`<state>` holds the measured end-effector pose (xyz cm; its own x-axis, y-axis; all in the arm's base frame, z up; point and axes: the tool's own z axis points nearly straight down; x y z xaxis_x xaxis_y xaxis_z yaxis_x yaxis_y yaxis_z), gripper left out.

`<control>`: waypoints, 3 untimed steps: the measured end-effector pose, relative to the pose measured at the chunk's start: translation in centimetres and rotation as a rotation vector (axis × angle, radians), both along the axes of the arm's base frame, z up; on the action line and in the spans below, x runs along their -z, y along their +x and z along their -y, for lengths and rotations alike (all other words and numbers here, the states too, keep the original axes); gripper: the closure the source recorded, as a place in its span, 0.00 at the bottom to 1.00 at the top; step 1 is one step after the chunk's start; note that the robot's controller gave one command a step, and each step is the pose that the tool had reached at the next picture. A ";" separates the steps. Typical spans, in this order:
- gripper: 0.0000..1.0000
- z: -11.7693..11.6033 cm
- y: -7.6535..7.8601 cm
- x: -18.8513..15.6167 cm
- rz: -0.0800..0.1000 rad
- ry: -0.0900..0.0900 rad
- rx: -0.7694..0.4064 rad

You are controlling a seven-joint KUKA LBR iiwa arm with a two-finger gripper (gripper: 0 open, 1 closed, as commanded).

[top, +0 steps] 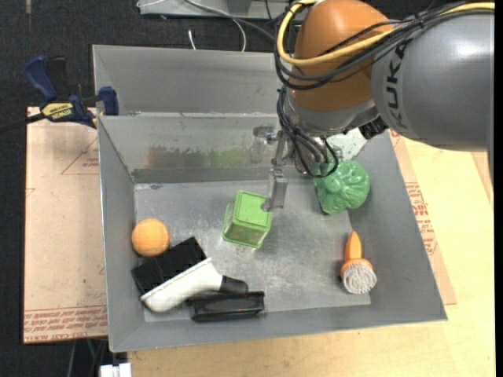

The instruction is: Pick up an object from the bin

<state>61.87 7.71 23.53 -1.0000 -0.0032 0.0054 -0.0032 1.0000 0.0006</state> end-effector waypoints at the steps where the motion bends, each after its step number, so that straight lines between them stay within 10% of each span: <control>1: 0.00 0.0 0.1 -0.5 0.007 0.001 0.002; 3: 0.00 -0.7 2.2 -3.4 0.009 0.002 -0.154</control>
Offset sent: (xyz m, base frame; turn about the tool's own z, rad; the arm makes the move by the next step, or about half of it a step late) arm 0.0232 0.1123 -0.0875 -0.1789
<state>64.10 8.37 26.91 -0.9876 -0.1569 -0.0033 -0.1569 0.9876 0.0015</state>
